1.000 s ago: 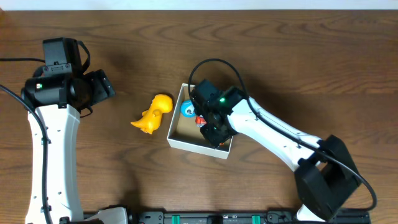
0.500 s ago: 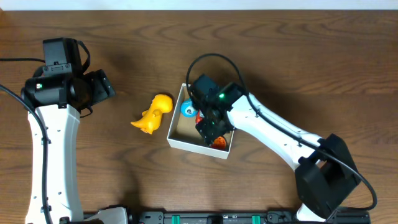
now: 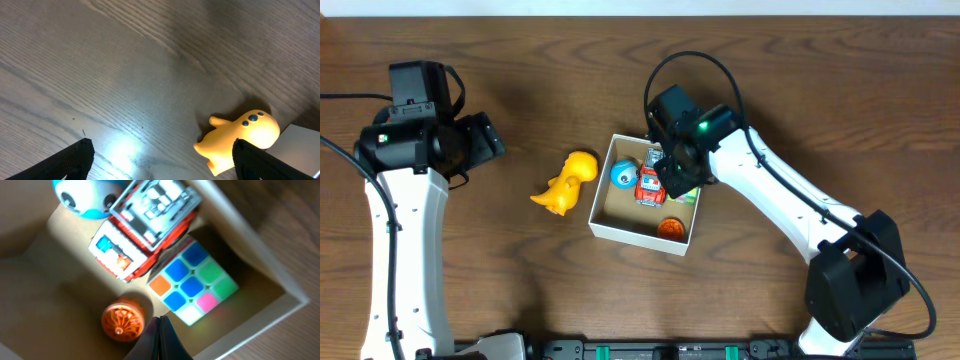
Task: Pack container
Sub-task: 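Open the right gripper and raise it out of the box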
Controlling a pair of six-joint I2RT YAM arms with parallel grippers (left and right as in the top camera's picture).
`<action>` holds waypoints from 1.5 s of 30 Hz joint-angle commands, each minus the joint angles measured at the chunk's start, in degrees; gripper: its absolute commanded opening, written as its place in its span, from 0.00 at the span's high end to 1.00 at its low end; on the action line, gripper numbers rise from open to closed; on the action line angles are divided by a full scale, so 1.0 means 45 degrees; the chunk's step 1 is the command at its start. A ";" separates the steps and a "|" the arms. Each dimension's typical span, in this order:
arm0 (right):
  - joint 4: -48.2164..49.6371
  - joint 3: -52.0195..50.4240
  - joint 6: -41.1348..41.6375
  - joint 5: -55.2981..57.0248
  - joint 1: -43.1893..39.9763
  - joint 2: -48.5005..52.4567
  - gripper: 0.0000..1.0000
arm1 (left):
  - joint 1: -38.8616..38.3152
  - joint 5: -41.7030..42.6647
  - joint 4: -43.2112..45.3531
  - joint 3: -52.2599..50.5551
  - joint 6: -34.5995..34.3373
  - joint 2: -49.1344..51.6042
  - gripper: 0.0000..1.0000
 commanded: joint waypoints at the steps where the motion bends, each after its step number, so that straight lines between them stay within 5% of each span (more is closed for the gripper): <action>1: 0.0282 0.0194 -0.0049 0.0345 -0.0209 -0.0073 0.99 | -0.0019 -0.0015 -0.0034 -0.0063 0.0175 0.0073 0.09; 36: 0.3978 0.0170 -0.1336 0.2769 -0.1428 0.1671 0.96 | -0.0019 -0.0015 -0.0083 -0.0063 0.0185 0.0073 0.09; 40: 0.3507 0.0209 -0.1331 0.2535 -0.0991 0.1375 0.89 | -0.0024 -0.0015 -0.0078 -0.0063 0.0500 0.0073 0.09; 45: 0.2973 0.0525 -0.1331 0.2560 -0.0408 -0.0078 0.61 | -0.0102 -0.0010 -0.0131 -0.0063 0.0573 0.0044 0.09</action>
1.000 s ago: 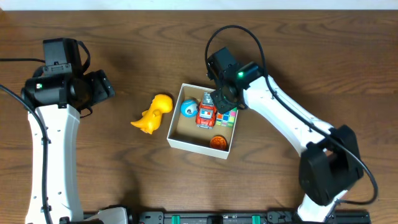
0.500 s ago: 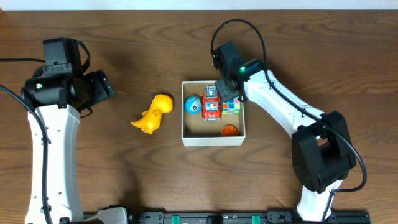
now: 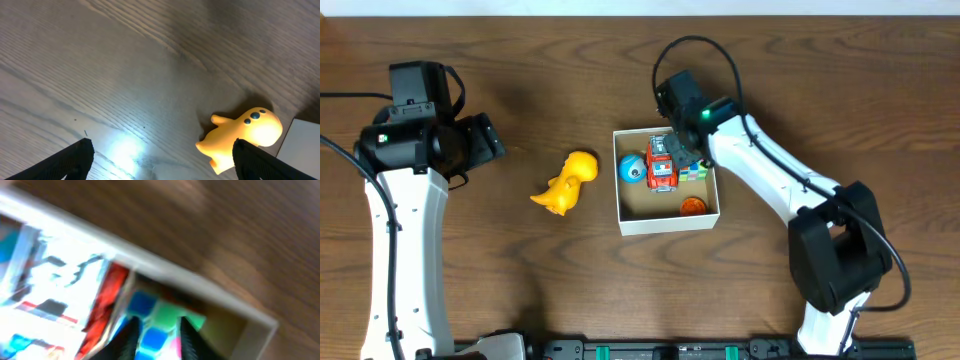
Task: Pack container
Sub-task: 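Open the right gripper and raise it out of the box, then grasp the yellow dinosaur with the left gripper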
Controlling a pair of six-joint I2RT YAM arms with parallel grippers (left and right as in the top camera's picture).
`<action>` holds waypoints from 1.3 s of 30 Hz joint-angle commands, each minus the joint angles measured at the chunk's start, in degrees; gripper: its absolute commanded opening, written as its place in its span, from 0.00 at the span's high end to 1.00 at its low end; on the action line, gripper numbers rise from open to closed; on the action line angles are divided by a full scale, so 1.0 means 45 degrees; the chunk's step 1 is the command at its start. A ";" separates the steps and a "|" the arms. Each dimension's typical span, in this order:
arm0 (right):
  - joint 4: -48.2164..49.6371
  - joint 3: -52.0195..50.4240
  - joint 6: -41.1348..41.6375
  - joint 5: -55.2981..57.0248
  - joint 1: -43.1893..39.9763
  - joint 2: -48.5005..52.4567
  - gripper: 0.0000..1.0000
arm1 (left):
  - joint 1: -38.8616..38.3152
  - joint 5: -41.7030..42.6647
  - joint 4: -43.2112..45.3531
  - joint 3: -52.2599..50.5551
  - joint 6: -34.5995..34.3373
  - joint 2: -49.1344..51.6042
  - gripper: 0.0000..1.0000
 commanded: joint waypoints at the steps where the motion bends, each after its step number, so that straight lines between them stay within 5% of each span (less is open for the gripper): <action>1: -0.0058 0.0622 -0.0175 0.0049 0.0481 -0.1894 0.56 | -0.0155 -0.0005 -0.0083 -0.0063 0.0418 0.0039 0.09; 3: -0.0063 0.0826 0.0073 0.0316 0.0432 -0.2846 0.45 | -0.0384 -0.0010 -0.0083 -0.0063 0.0879 0.0019 0.09; 5: -0.0078 0.0991 0.0937 0.0894 0.0073 -0.3934 0.18 | -0.0733 -0.0010 -0.0083 -0.0063 0.1409 0.0015 0.09; 7: -0.0189 0.1020 0.1583 0.0991 -0.0588 -0.4930 0.01 | -0.1122 -0.0010 -0.0083 -0.0063 0.2069 0.0015 0.04; 12: -0.1389 0.1020 0.3196 0.0884 -0.3055 -0.6654 0.01 | -0.2021 -0.0010 -0.0117 -0.0063 0.3230 0.0155 0.02; 19: -0.2909 0.1001 0.3211 -0.0899 -0.6135 -0.7009 0.01 | -0.2351 0.1341 -0.0117 -0.0724 0.3177 0.1370 0.02; 39: -0.3925 0.0967 0.2822 -0.1015 -0.6499 -0.5746 0.01 | -0.3774 0.2025 0.0661 -0.1336 0.5377 0.5693 0.02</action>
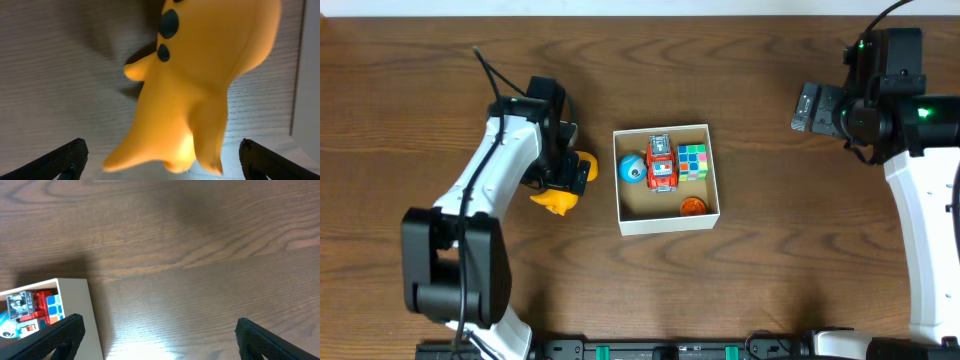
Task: Pack container
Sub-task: 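Grasp the yellow dinosaur with the left gripper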
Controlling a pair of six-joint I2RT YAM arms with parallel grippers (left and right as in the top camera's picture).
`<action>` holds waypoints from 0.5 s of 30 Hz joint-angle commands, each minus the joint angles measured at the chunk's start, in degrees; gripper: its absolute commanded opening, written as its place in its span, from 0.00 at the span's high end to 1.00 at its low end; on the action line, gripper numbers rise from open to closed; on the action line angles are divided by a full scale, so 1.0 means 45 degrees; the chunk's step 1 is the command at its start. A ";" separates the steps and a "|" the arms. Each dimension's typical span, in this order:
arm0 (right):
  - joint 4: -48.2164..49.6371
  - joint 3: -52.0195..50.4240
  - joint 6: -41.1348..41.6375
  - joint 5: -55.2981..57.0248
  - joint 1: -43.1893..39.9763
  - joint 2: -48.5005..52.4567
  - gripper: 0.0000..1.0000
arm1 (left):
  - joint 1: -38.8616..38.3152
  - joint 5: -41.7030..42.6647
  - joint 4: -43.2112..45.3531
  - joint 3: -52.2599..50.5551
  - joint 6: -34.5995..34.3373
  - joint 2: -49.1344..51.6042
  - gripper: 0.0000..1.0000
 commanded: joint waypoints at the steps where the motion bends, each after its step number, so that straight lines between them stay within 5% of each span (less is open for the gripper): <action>1: -0.0049 -0.0058 -0.0073 -0.0058 -0.0049 0.0175 0.01 | 0.0000 0.0306 0.0087 0.0010 0.0622 0.0695 0.02; 12: -0.0073 -0.0097 -0.0078 -0.0053 -0.0049 0.0199 0.01 | -0.0005 0.0321 0.0554 0.0010 0.0559 0.2322 0.00; 15: -0.0117 -0.0097 -0.0078 -0.0053 -0.0049 0.0199 0.01 | -0.0005 0.0316 0.0554 0.0010 0.0559 0.2361 0.17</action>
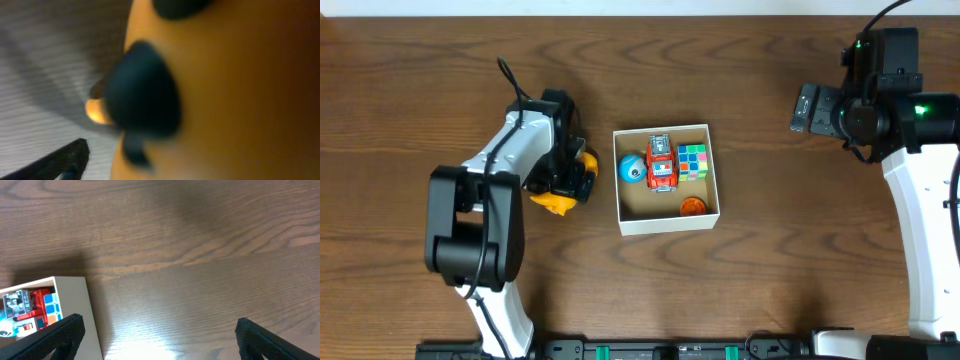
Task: Pack container
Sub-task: 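Grasp the yellow dinosaur with the left gripper, then lift the dinosaur with the left gripper and lower it into the box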
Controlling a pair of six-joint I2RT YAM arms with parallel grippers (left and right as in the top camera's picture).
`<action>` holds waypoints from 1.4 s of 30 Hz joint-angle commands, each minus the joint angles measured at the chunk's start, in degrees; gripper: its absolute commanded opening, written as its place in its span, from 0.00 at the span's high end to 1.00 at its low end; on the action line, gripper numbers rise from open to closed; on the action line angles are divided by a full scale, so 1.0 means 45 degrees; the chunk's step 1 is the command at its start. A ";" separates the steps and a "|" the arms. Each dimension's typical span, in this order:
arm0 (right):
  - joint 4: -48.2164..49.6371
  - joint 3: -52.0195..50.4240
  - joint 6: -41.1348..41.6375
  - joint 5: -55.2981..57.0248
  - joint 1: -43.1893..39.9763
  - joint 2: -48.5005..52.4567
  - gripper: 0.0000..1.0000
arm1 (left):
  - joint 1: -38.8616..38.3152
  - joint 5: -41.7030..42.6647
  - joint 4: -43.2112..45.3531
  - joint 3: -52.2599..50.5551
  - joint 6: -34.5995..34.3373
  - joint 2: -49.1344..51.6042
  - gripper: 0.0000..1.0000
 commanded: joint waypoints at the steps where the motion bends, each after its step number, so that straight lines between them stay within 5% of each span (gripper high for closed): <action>1: -0.0083 -0.0058 -0.0078 -0.0053 -0.0049 0.0107 0.01 | -0.0005 0.0039 -0.0039 0.0010 0.0228 0.0005 0.27; 4: -0.0136 -0.0058 -0.0078 -0.0049 -0.0049 0.0107 0.01 | 0.0000 0.0039 -0.0087 0.0010 -0.0010 -0.0097 0.49; 17: -0.0204 -0.0058 -0.0175 0.0000 -0.0053 0.0107 0.01 | -0.0330 0.0044 -0.1477 0.1603 -0.0714 -0.2739 0.79; 24: -0.0131 -0.0058 -0.0175 0.0000 -0.0049 0.0107 0.01 | -0.2225 0.0044 -0.0641 0.1807 -0.0321 -0.5756 0.94; 33: -0.0155 -0.0058 -0.0170 0.0000 -0.0049 0.0107 0.01 | -0.6067 0.0039 0.0947 0.1617 0.2118 -0.5809 0.94; 42: -0.0291 -0.0058 -0.0175 0.0000 -0.0049 0.0107 0.01 | -0.6902 0.0039 0.0753 0.1545 0.2905 -0.3230 0.94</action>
